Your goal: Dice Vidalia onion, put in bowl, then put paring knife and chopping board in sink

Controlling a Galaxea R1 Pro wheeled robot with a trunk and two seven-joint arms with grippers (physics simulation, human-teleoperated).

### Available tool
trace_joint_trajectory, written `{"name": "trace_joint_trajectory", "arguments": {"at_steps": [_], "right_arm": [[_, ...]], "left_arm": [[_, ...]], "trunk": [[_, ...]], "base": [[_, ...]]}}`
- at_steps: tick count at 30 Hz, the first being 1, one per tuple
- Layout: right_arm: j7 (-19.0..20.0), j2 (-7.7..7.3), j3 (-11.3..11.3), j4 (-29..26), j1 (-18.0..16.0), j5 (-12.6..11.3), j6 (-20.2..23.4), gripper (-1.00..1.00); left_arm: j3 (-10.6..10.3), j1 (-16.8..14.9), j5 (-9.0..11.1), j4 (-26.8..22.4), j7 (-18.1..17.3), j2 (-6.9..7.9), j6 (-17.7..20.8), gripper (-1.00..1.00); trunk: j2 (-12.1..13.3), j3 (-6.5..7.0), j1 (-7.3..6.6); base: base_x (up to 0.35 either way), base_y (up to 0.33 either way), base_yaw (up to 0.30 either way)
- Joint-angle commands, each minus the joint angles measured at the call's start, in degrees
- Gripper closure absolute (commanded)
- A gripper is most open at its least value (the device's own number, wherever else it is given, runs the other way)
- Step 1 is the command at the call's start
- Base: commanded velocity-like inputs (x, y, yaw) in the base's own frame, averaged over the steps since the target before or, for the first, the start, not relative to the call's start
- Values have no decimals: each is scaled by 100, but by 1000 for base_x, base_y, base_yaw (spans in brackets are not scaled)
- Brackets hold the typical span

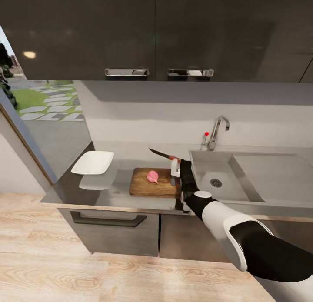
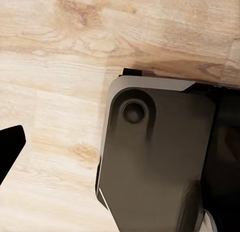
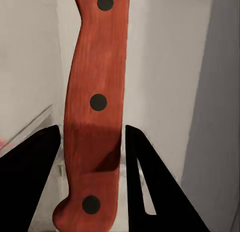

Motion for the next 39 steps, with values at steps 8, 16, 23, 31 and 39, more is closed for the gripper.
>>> {"name": "trace_joint_trajectory", "arguments": {"at_steps": [8,16,23,31,39], "right_arm": [[2386,0,50,-1376,-4,62,57,100],[2646,0,54,-1500,-7,32,-104,100],[3030,0,54,-1473,-7,29,-309,100],[3060,0,59,-1418,-6,28,-323,100],[3068,0,62,-1390,-6,28,-327,100]], "left_arm": [[-42,-11,38,22,10,6,-41,-100],[-42,-11,38,22,10,6,-41,-100],[-42,-11,38,22,10,9,-41,-100],[-42,-11,38,22,10,-1,-41,-100],[-42,-11,38,22,10,9,-41,-100]], "trunk": [[-12,-11,3],[-12,-11,3],[-12,-11,3],[-12,-11,3],[-12,-11,3]], "base": [[0,0,0],[0,0,0],[0,0,0],[-121,0,0],[-83,0,0]]}}
